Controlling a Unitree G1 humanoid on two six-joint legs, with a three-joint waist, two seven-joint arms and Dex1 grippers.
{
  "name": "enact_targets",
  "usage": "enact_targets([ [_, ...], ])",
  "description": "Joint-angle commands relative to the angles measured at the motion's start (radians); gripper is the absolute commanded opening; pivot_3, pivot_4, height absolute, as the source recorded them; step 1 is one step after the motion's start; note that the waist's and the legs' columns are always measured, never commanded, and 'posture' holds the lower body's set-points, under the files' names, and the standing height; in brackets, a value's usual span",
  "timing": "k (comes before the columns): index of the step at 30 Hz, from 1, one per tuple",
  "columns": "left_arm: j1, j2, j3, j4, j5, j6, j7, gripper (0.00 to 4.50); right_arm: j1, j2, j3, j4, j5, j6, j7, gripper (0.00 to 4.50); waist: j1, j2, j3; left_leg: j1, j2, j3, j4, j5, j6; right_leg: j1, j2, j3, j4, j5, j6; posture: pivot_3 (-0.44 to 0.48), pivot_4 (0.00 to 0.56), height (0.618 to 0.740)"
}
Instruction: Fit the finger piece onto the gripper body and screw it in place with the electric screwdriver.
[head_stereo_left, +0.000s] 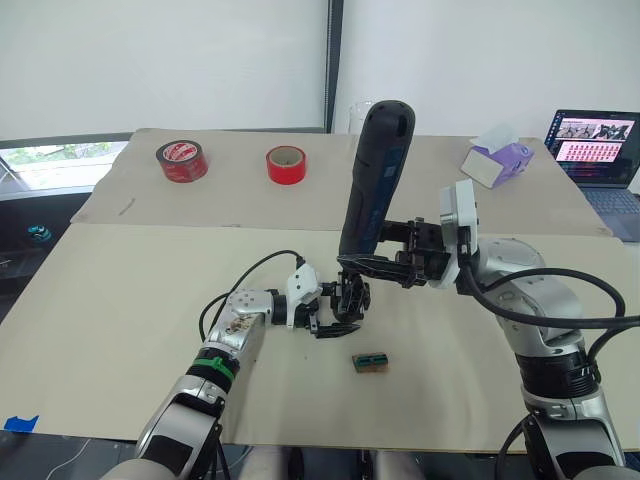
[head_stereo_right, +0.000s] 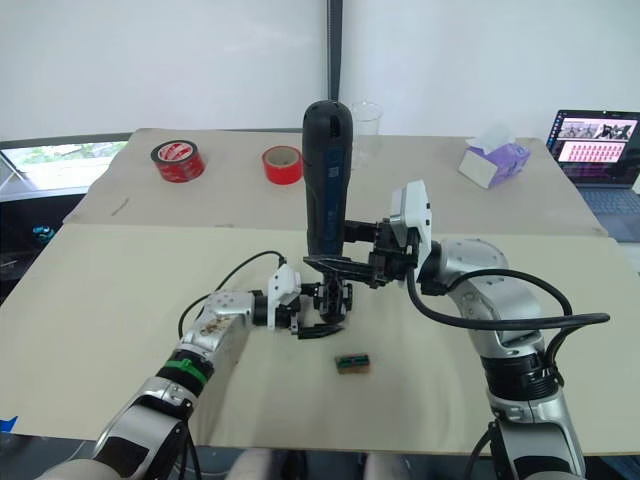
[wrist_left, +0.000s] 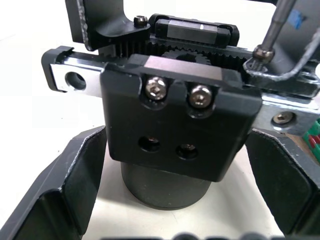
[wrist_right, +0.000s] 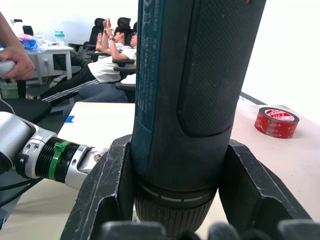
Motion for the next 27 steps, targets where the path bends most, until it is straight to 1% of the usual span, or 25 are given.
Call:
enact_targets([
  [1, -0.011, -0.001, 0.000, 0.021, 0.016, -0.022, -0.002, 2.34, -0.026, -0.004, -0.013, -0.023, 0.009, -0.001, -0.002, 1.93, 0.000, 0.000, 0.000, 0.000, 0.000, 0.000, 0.000, 0.000, 0.000, 0.000, 0.000, 0.000, 0.000, 0.000, 0.000, 0.000, 0.150, 0.740],
  [15, -0.018, -0.010, -0.008, 0.055, 0.044, -0.055, 0.002, 2.31, 0.001, -0.015, 0.019, -0.014, -0.018, 0.022, 0.000, 1.93, 0.001, 0.000, 0.000, 0.001, 0.000, 0.000, 0.000, 0.000, 0.000, 0.001, 0.000, 0.000, 0.000, 0.000, 0.000, 0.000, 0.150, 0.740],
  [27, -0.010, -0.008, -0.007, 0.064, 0.049, -0.054, -0.010, 2.31, 0.010, -0.031, 0.107, -0.001, -0.079, 0.083, -0.029, 1.93, 0.000, -0.002, -0.003, 0.003, 0.000, -0.001, 0.000, 0.000, 0.001, 0.002, -0.001, 0.000, 0.000, 0.000, 0.000, 0.000, 0.150, 0.740],
])
